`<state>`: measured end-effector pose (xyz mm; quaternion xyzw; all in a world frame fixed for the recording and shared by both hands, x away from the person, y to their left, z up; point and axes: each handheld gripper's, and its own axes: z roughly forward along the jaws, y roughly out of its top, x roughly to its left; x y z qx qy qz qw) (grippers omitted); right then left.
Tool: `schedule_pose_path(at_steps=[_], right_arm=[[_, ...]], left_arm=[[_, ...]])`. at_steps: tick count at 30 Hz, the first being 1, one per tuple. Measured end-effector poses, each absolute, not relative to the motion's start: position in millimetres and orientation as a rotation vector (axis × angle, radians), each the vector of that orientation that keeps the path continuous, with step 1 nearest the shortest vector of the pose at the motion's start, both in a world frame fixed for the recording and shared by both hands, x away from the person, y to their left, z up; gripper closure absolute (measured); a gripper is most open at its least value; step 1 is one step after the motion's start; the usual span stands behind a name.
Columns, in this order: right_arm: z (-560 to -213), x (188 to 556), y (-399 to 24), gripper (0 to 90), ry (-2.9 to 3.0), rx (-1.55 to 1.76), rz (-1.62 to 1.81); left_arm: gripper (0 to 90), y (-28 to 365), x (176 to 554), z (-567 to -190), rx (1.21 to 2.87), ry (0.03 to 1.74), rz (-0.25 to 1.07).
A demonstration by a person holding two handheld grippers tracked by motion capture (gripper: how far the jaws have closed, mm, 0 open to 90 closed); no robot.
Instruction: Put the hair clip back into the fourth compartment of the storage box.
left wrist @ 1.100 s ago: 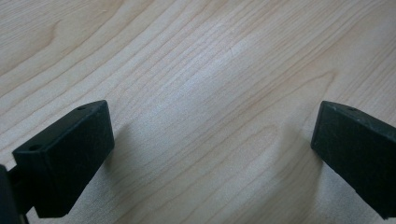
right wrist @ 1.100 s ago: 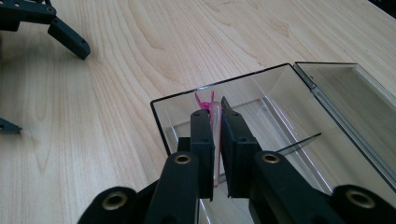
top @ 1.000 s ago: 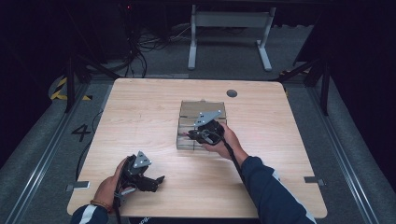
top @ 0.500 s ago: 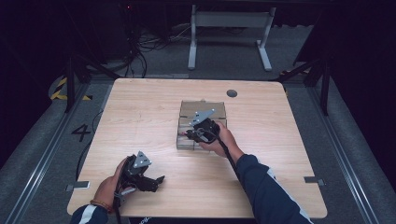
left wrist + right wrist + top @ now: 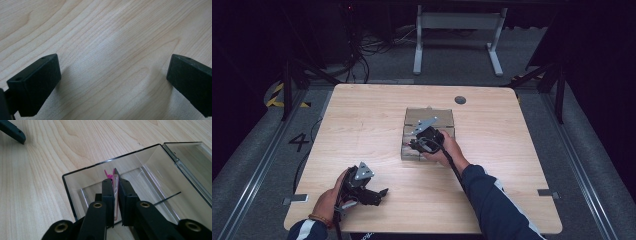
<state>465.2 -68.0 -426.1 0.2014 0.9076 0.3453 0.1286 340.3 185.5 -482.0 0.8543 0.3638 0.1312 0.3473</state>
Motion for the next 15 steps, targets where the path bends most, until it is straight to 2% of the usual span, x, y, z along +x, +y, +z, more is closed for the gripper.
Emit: schedule_pose_path(at_steps=[15], right_arm=[[-427.7,464.4,-67.6,84.2,2.634,0.590,1.014]], left_arm=[[0.0,185.6,340.3,-482.0,2.216,0.943,0.340]])
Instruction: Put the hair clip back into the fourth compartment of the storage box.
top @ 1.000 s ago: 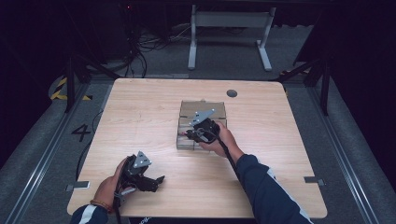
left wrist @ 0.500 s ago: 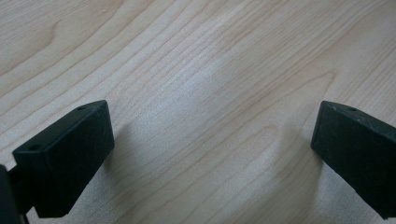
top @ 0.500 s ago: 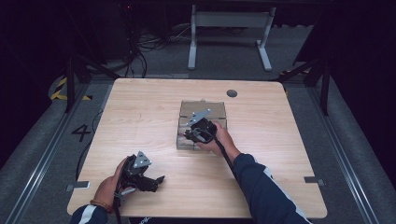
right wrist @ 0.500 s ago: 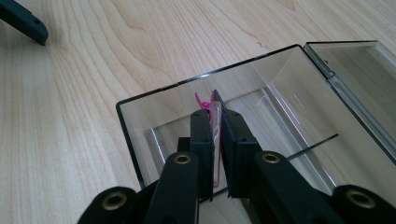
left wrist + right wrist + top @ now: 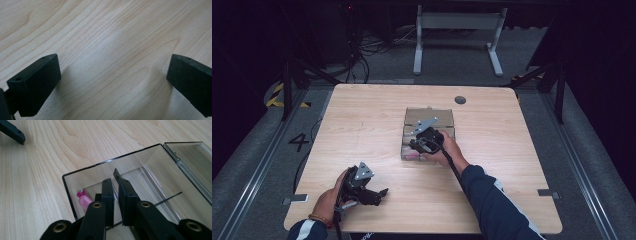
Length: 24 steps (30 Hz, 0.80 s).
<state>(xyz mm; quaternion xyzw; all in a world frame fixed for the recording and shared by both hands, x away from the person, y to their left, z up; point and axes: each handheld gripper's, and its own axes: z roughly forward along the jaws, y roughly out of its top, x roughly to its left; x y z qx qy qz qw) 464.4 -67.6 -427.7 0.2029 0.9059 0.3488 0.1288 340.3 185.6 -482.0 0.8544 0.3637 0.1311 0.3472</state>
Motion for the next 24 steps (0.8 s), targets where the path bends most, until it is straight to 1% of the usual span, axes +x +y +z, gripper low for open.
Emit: schedule_pose_path(at_steps=[11,24], right_arm=[[-426,461,-69,84.3,2.635,0.575,1.006],[-420,452,-79,80.2,2.628,0.540,0.999]], left_arm=[[0.0,185,340,-482,2.216,0.944,0.338],[0.0,186,340,-482,2.216,0.944,0.338]])
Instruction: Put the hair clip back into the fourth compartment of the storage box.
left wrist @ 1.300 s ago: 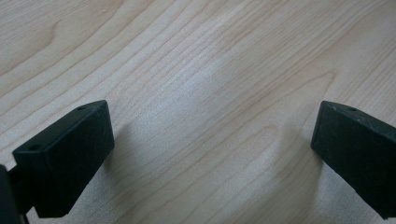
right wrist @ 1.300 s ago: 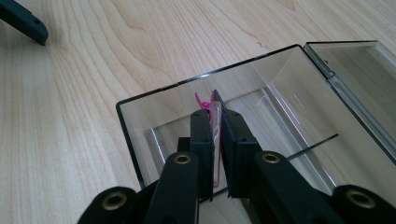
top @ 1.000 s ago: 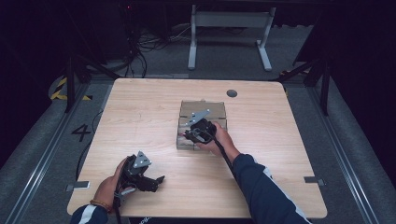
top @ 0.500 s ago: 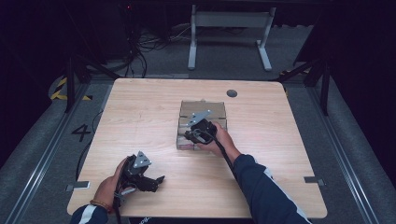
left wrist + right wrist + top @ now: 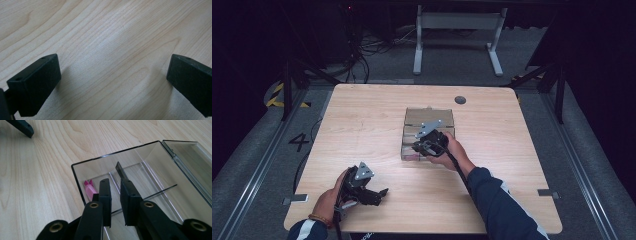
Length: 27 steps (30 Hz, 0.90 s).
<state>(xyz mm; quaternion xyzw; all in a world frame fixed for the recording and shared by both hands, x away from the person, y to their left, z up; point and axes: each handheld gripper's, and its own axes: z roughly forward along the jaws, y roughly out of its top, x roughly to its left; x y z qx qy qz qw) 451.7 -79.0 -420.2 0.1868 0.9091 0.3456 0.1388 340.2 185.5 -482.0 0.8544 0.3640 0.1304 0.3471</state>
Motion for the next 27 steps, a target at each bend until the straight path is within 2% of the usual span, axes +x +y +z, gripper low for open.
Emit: schedule_pose_path(at_steps=[27], right_arm=[[-403,423,-116,68.3,2.616,0.487,0.989]], left_arm=[[0.0,186,340,-482,2.217,0.943,0.339]])
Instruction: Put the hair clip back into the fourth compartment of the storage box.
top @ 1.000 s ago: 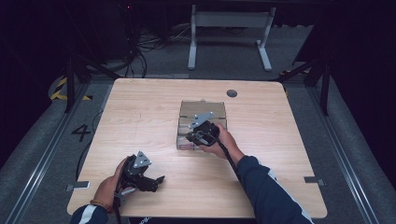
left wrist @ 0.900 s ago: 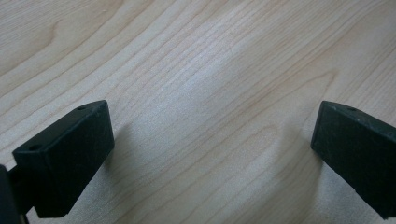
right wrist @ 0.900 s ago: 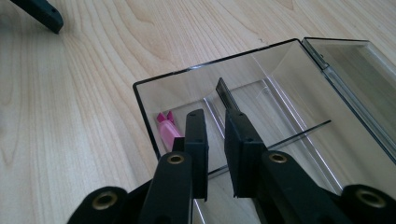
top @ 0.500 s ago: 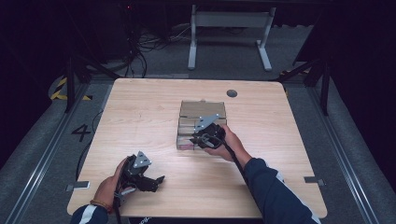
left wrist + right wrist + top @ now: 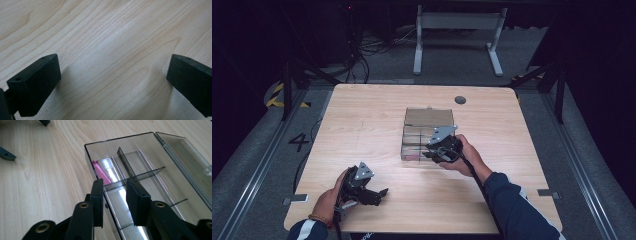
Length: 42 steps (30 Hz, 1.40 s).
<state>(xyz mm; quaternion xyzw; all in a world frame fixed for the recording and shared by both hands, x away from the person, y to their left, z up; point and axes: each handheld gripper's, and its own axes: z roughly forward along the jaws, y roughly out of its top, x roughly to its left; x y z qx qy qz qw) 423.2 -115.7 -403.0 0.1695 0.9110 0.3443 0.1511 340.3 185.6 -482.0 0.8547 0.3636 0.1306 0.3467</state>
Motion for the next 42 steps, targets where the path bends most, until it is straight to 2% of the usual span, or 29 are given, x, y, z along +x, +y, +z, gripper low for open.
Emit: schedule_pose_path(at_steps=[13,42], right_arm=[[-394,408,-142,64.4,2.591,0.467,0.997],[-398,369,-194,43.4,2.534,0.482,0.949]], left_arm=[[0.0,186,340,-482,2.218,0.943,0.339],[0.0,186,340,-482,2.218,0.943,0.339]])
